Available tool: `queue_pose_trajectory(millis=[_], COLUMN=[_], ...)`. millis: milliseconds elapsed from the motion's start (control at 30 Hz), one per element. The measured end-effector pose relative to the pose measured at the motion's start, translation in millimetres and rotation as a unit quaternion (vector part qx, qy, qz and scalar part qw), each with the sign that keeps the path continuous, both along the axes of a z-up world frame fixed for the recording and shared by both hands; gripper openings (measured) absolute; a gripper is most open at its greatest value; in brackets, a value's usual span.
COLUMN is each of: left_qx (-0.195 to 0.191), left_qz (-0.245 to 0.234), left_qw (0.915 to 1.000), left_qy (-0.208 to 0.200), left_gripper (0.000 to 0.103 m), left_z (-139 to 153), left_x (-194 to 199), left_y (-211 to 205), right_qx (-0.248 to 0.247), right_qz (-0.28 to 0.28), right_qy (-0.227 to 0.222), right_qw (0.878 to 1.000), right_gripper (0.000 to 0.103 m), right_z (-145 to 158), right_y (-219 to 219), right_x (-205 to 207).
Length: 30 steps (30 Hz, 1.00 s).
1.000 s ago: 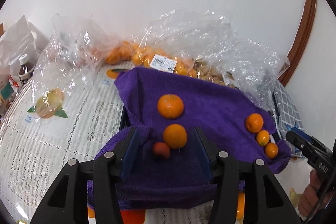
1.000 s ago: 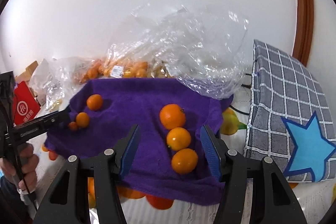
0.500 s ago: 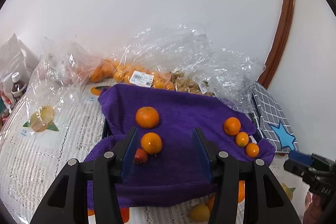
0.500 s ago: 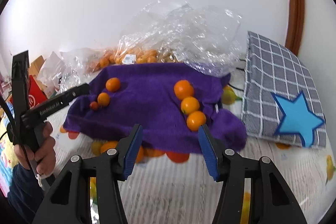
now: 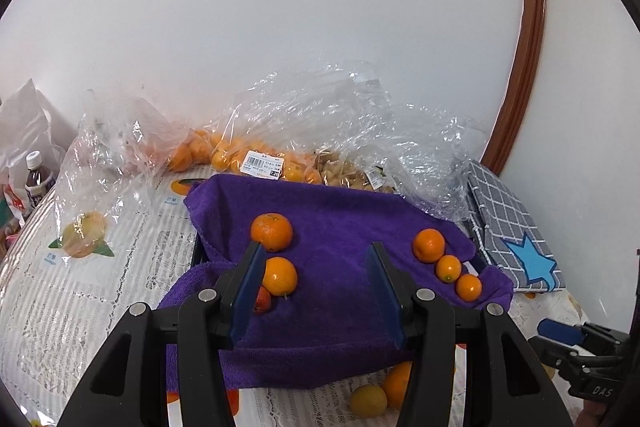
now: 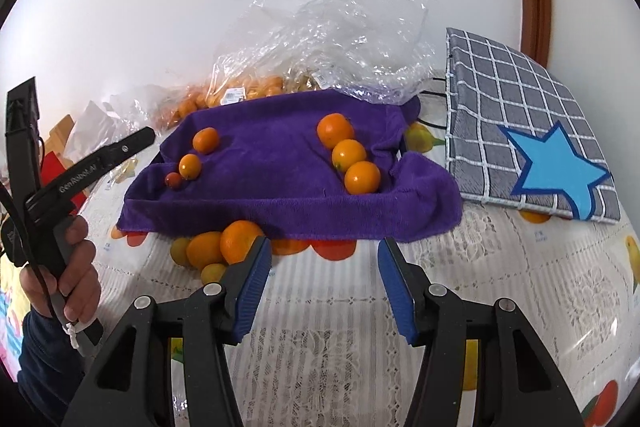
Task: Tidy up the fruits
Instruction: 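Withdraw both open grippers from the towel toward the loose fruit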
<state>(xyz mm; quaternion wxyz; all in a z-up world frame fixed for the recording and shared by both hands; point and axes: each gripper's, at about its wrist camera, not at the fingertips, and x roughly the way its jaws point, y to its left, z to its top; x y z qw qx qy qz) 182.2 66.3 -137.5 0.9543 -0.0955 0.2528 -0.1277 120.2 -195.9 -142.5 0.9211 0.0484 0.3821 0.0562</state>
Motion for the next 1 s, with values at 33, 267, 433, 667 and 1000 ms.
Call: queue_pose_trajectory(millis=[33,267,433,667,1000], left_qx=[-0.004,0.011,0.028,0.03,0.03], left_qz=[-0.002,-0.002,0.002,0.01,0.021], left_qw=[1.0,0.9999,0.9996,0.9994,0.9991], left_qy=[0.0,0.007,0.006,0.016,0.022], left_gripper=[0.05,0.055,0.055,0.055,0.055], left_z=[-1.2,-10.0,-16.6,-22.1,-24.4], left_x=[-1.3,1.9,-1.8,-9.6,-12.8], left_y=[1.0,-4.9,-10.0,-3.4,4.2], right_qx=[0.002,-0.007,-0.007,-0.019,-0.029], right_qz=[0.0,0.002,0.0,0.024,0.042], right_qy=[0.001,0.001,0.002,-0.009,-0.005], right_qw=[1.0,1.0,1.0,0.999,0.999], right_gripper=[0.055,0.055,0.054,0.048,0.048], right_z=[-1.1,-7.1,-13.1,-12.1,-16.8], right_y=[-0.1,-0.2,-2.3,3.3,7.0], right_x=[-0.9,-3.3,-4.7,-4.5,-4.7])
